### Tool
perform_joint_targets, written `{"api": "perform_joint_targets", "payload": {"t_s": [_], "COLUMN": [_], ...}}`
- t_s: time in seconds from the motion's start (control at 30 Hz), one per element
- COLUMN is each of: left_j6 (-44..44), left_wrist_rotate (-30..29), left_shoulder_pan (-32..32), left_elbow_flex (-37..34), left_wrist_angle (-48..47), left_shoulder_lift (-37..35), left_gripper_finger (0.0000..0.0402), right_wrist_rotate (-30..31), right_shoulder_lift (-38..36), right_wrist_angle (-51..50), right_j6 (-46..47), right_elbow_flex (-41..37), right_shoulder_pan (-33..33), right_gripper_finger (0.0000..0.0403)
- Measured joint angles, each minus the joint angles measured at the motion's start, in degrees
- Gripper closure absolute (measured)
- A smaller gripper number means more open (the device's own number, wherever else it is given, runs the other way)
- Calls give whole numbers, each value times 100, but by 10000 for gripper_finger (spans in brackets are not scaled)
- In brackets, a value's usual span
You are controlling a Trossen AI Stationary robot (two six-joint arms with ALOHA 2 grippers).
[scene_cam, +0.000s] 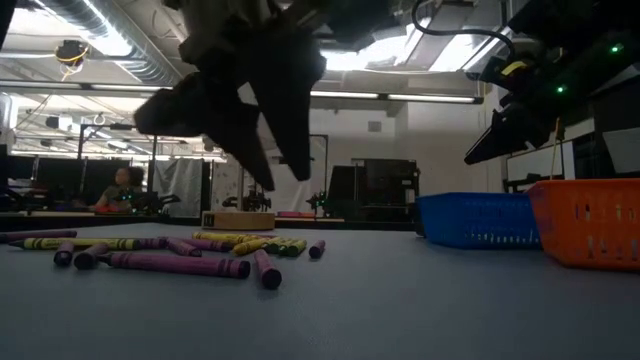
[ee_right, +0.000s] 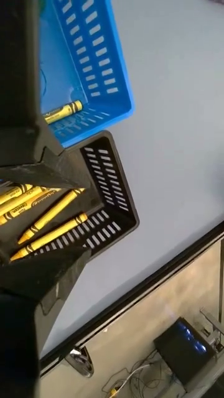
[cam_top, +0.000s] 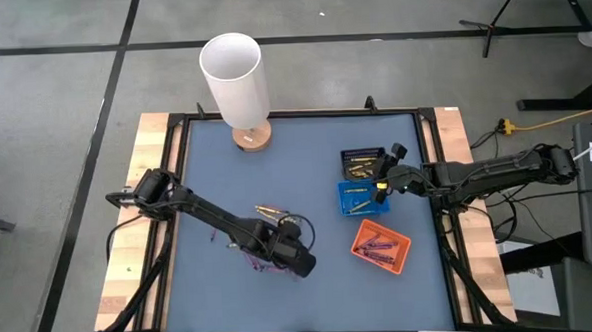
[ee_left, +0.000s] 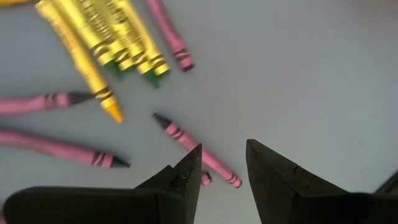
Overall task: Sort crayons
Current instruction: Put the purple crayon into the orange bin
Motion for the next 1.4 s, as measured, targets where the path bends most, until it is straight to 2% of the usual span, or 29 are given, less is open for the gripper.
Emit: {"api": "perform_joint_targets", "payload": {"t_s": [0.33, 0.57, 1.4], "left_j6": [-1084, -1499, -1659], "left_wrist_rotate": [127, 129, 234], "left_shoulder_pan": [-1, 0, 7], "left_elbow_flex": [0, 0, 15], "left_wrist_angle": [-170, -167, -28], "left_shoulder_lift": [24, 24, 697], "left_gripper_finger": [292, 292, 292], "right_wrist_rotate": [-592, -636, -637], "right_shoulder_lift": [0, 0, 2], "right_wrist_angle": [4, 4, 33], "right_j6": [19, 17, 8], "right_elbow_flex": [0, 0, 0], "right_shoulder_pan": [1, 1, 2], "right_gripper_finger": [241, 241, 241]}}
